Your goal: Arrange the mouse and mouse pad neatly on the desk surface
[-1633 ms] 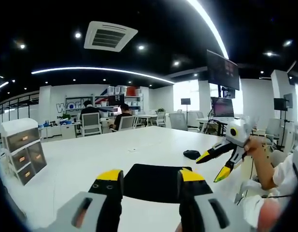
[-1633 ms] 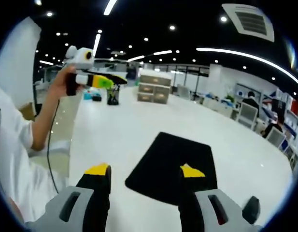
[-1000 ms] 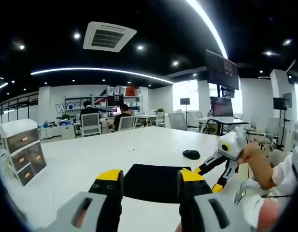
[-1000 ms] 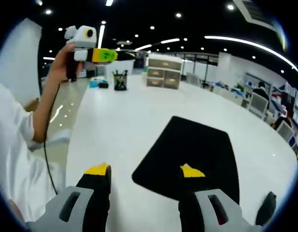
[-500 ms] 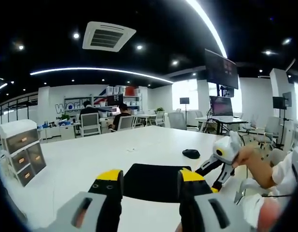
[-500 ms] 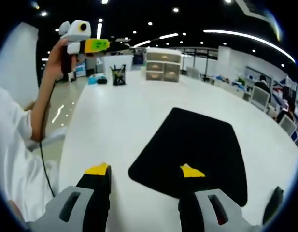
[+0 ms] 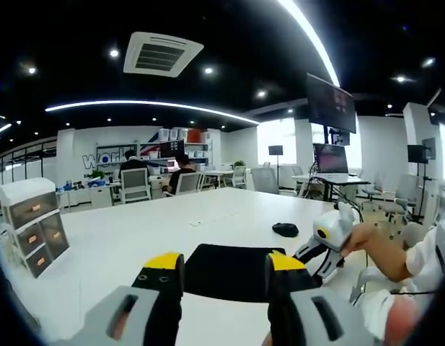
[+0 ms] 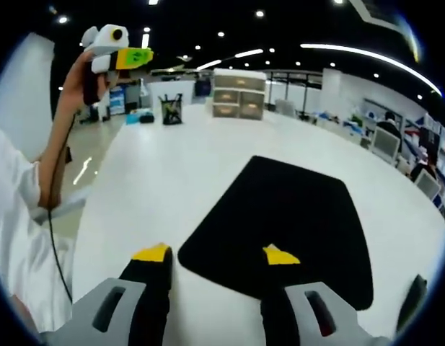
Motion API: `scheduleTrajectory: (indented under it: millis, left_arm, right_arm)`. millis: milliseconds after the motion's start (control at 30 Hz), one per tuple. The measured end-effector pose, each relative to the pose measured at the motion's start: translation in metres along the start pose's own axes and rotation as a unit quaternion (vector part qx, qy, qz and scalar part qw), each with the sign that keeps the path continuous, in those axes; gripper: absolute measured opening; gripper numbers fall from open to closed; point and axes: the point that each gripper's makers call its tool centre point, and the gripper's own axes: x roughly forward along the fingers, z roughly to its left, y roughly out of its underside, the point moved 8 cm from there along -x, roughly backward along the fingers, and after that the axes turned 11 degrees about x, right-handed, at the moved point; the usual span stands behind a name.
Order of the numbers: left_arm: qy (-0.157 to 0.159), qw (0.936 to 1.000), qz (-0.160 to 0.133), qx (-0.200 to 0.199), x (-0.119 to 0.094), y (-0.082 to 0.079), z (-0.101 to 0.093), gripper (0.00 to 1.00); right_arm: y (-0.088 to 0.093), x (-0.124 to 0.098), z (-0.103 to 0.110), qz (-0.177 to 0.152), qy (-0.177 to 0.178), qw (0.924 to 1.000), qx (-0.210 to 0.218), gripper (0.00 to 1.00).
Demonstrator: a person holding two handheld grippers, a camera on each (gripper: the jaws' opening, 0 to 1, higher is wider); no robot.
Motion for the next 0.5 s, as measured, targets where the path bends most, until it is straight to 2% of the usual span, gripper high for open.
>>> scheduleTrajectory:
  millis: [500]
  left_arm:
    - [0.001, 1.0, 0.002, 0.0, 0.0002, 0.001, -0.0009, 0.45]
  right_arm:
    - [-0.0016, -0.0014, -0.0029, -0.005, 0.002, 1.0, 0.004, 0.44]
